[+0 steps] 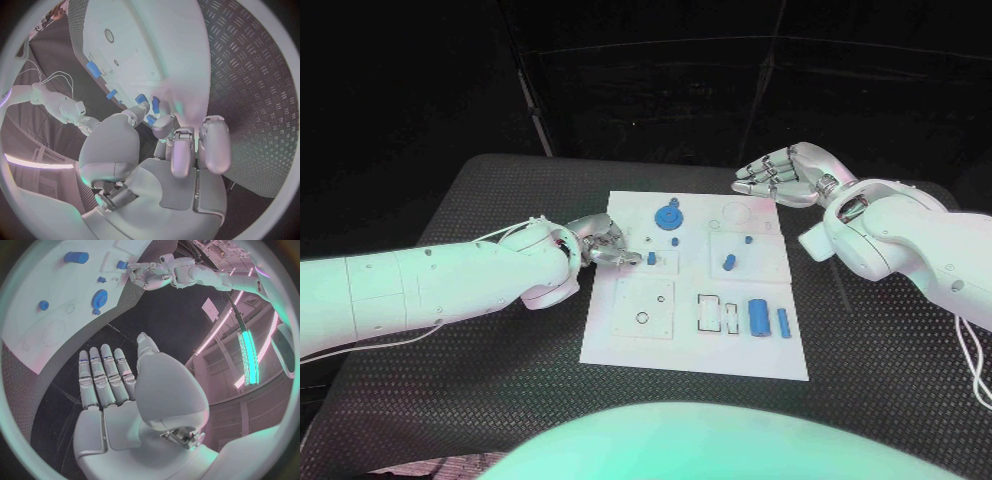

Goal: Assemble the parts on the task board

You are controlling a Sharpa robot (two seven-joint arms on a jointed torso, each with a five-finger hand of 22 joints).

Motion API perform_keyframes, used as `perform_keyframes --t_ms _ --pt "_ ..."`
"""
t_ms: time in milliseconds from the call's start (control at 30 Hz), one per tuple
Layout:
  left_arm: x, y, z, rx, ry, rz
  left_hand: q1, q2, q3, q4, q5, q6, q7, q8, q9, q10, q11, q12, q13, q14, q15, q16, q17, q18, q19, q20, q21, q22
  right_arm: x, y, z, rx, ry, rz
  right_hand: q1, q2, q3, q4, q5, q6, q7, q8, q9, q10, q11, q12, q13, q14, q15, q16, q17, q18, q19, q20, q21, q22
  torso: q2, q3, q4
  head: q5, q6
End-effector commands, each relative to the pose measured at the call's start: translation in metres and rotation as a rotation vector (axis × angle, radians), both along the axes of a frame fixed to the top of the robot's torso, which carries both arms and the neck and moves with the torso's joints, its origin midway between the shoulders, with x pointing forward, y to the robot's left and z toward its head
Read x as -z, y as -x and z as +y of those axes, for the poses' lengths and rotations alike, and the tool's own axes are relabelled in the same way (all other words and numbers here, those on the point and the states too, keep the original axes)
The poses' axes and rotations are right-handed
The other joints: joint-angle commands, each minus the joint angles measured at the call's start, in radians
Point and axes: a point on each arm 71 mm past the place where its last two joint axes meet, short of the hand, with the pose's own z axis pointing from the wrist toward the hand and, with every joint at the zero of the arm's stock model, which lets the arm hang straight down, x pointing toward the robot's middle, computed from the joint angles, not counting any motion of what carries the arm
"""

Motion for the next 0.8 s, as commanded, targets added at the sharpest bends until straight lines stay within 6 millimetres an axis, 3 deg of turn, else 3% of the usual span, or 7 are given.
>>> perform_keyframes --t_ms 33,333,800 --pt "-0.0002 0.0002 0.0005 -0.019 0.005 0.009 -0.002 0.002 -0.006 -0.002 0.004 0.008 -0.002 0.003 0.000 0.006 -0.003 0.006 0.001 0.102 -0.005 0.003 0.263 -0.017 0.006 0.002 0.005 0.009 -0.0014 0.0002 0.0016 -0.012 -0.005 -0.004 0.002 0.009 0.005 0.000 0.004 0.006 0.051 0.006 0.002 0.002 0.000 0.004 0.000 -0.008 -0.002 -0.005 -0.001 -0.014 -0.005 0.000 -0.005 0.001 0.000 -0.0004 0.0001 0.000 0.000" --pt "0.0003 0.0000 0.0005 -0.026 0.008 0.016 0.015 0.013 0.002 -0.007 0.004 0.010 -0.005 0.006 0.001 0.007 -0.006 0.007 0.002 0.102 -0.007 0.003 0.263 -0.017 0.006 0.001 0.005 0.010 -0.0014 0.0002 0.0018 -0.013 -0.005 -0.004 0.002 0.009 0.005 0.000 0.004 0.006 0.051 0.006 0.002 0.002 0.000 0.004 0.000 -0.008 -0.002 -0.005 -0.001 -0.014 -0.005 0.000 -0.005 0.001 0.000 -0.0002 -0.0009 0.001 0.000" --pt "0.0020 0.0014 -0.0011 -0.037 0.037 0.055 0.092 0.028 0.099 -0.073 0.010 0.001 -0.010 0.002 -0.003 0.006 -0.010 0.004 0.003 0.102 -0.010 0.003 0.263 -0.016 0.006 -0.002 0.003 0.011 -0.0012 0.0001 0.0018 -0.013 -0.005 -0.003 0.003 0.011 0.006 -0.002 0.009 0.008 0.050 0.007 0.001 0.004 0.000 0.005 0.000 -0.008 -0.002 -0.005 -0.001 -0.014 -0.004 0.000 -0.007 0.002 0.000 -0.0001 -0.0001 -0.001 0.000"
